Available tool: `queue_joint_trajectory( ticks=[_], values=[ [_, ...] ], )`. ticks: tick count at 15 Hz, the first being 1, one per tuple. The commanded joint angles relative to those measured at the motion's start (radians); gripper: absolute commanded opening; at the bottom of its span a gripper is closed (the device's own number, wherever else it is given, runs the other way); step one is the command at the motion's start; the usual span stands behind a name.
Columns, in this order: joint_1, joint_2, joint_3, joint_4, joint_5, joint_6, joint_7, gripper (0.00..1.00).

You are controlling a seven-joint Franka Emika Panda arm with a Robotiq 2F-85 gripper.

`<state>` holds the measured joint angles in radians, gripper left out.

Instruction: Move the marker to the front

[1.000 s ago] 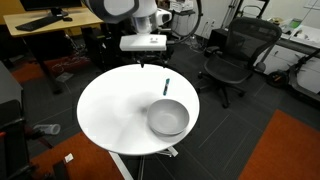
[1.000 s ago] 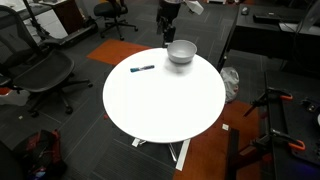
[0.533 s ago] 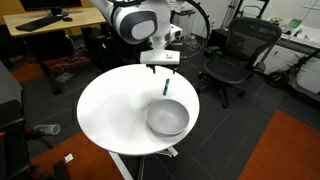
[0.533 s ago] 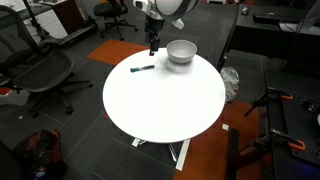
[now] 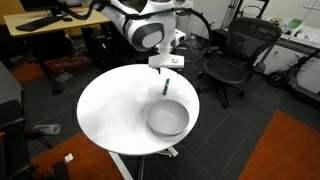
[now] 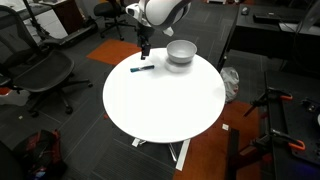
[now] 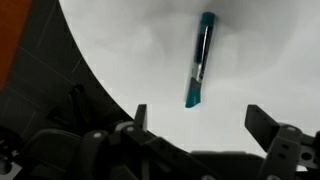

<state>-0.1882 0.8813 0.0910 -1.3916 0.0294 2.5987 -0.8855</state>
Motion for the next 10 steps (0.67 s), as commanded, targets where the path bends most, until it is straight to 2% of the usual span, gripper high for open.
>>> queue_joint_trajectory(
  ticks=[1, 10],
  values=[
    [-0.014, 0.069, 0.013, 0.098, -0.024, -0.027, -0.001, 1.0],
    [-0.031, 0.15, 0.019, 0.17, -0.023, -0.045, 0.001, 1.0]
  ],
)
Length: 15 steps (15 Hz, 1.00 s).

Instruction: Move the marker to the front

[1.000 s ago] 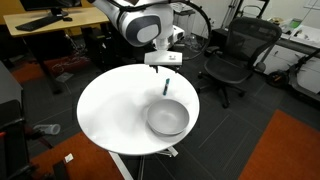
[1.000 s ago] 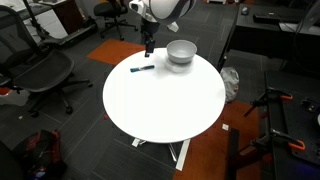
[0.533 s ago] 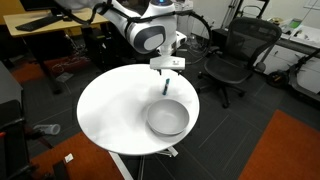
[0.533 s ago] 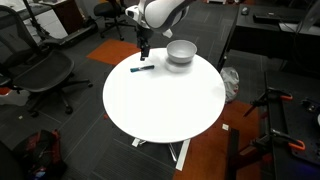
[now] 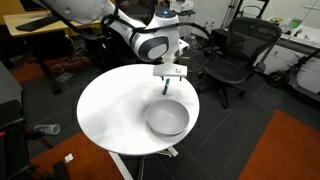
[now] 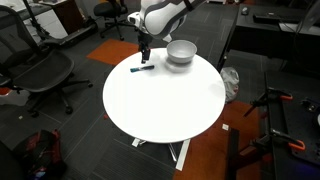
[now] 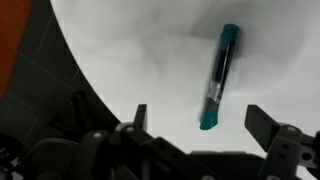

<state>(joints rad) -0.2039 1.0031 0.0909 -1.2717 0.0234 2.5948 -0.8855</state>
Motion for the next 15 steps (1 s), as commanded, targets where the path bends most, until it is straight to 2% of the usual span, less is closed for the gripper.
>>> queue_joint_trajectory(
  ticks=[1, 15],
  values=[
    [-0.016, 0.033, 0.02, 0.054, -0.016, -0.049, -0.001, 1.0],
    [-0.029, 0.086, 0.033, 0.083, -0.004, -0.12, -0.008, 1.0]
  ],
)
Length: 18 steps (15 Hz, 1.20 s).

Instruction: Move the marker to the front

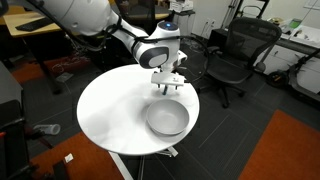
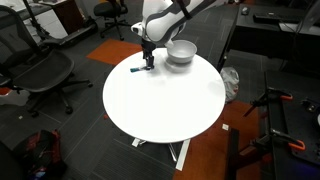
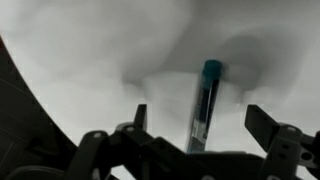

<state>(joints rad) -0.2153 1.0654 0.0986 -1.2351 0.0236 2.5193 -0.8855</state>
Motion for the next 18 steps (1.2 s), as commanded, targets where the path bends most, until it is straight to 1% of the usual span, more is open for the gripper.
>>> queue_joint_trajectory(
  ticks=[1, 2, 3, 4, 5, 6, 8, 10, 12, 13, 14, 15, 18],
  values=[
    [-0.018, 0.027, 0.026, 0.05, -0.003, -0.047, -0.008, 1.0],
    [-0.019, 0.031, 0.026, 0.054, -0.003, -0.049, -0.008, 1.0],
    [-0.019, 0.034, 0.027, 0.059, -0.003, -0.053, -0.01, 0.75],
    [-0.018, 0.038, 0.025, 0.063, -0.004, -0.055, -0.008, 0.72],
    [-0.018, 0.041, 0.025, 0.068, -0.004, -0.058, -0.008, 0.66],
    [-0.018, 0.044, 0.025, 0.074, -0.004, -0.06, -0.007, 0.56],
    [-0.018, 0.049, 0.024, 0.082, -0.004, -0.065, -0.007, 0.43],
    [-0.017, 0.052, 0.024, 0.091, -0.003, -0.072, -0.006, 0.25],
    [-0.016, 0.053, 0.023, 0.096, -0.004, -0.074, -0.006, 0.12],
    [-0.014, 0.049, 0.022, 0.093, -0.006, -0.075, -0.005, 0.03],
    [-0.012, 0.044, 0.02, 0.088, -0.008, -0.075, -0.003, 0.0],
    [-0.004, 0.027, 0.011, 0.071, -0.014, -0.075, 0.007, 0.04],
    [0.01, -0.045, -0.007, -0.017, -0.034, -0.056, 0.02, 0.05]
  ],
)
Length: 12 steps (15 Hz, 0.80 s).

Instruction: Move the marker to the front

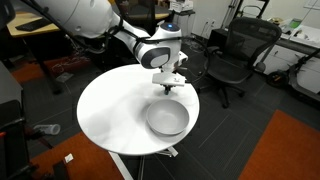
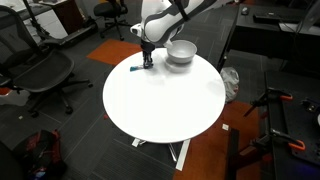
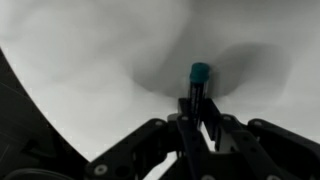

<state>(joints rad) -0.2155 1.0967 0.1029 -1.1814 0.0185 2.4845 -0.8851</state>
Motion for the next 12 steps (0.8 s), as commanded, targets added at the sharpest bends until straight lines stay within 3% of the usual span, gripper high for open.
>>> queue_joint_trajectory(
  ticks=[1, 12],
  values=[
    [0.014, -0.106, -0.016, -0.109, -0.037, -0.011, 0.026, 0.05],
    [-0.015, -0.385, -0.002, -0.571, -0.019, 0.061, 0.06, 0.05]
  ],
)
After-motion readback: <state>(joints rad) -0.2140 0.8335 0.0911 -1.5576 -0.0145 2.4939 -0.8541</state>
